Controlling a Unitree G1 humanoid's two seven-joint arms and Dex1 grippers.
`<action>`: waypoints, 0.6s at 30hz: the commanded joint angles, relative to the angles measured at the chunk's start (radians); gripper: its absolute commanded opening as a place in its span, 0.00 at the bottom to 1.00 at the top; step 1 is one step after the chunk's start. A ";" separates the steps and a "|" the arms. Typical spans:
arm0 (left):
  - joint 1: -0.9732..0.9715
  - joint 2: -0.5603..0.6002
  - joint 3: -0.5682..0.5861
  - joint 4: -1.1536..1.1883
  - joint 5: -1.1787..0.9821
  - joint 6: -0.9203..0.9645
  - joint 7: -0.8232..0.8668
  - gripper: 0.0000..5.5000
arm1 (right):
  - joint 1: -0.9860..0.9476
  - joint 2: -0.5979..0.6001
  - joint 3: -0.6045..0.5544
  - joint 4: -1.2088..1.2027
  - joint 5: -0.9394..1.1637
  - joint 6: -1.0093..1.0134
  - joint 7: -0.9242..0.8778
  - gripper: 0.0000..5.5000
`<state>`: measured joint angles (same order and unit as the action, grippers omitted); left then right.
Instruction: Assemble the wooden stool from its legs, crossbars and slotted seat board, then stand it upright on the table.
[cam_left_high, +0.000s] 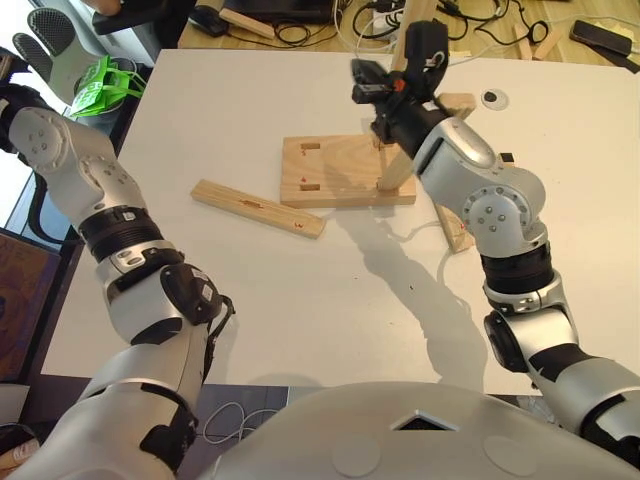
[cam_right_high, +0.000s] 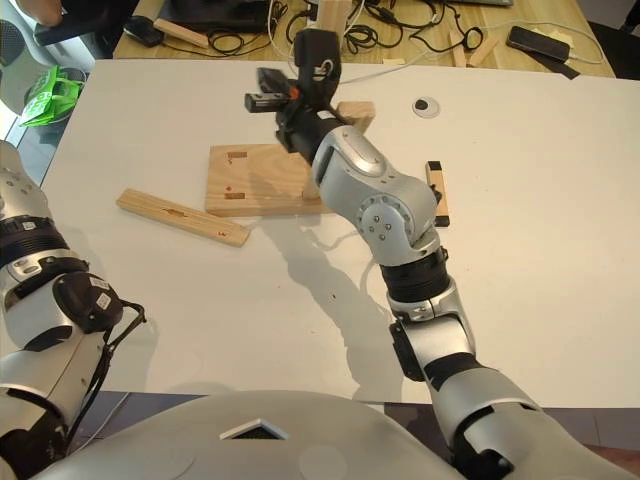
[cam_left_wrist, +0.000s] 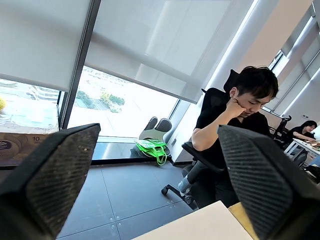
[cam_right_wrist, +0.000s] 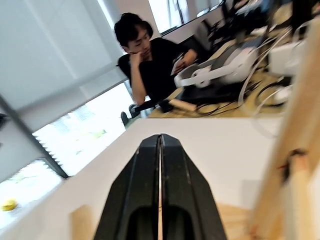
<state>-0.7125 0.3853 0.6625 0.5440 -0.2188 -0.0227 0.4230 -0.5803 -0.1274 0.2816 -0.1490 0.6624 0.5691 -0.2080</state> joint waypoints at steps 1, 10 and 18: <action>0.009 -0.015 -0.023 0.018 -0.011 -0.005 -0.003 0.78 | 0.025 -0.005 -0.031 0.041 -0.195 -0.087 -0.033 0.00; 0.006 -0.015 -0.058 0.014 -0.024 0.009 -0.006 0.78 | -0.120 -0.032 -0.252 0.429 -0.397 -0.174 -0.061 0.00; 0.026 -0.042 -0.089 -0.025 -0.033 0.023 -0.009 0.78 | -0.431 0.027 -0.271 0.990 -0.338 -0.137 0.525 0.00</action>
<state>-0.6926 0.3491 0.5875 0.5424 -0.2487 -0.0152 0.4173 -0.9681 -0.1154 -0.0199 0.7929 0.3162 0.3984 0.1445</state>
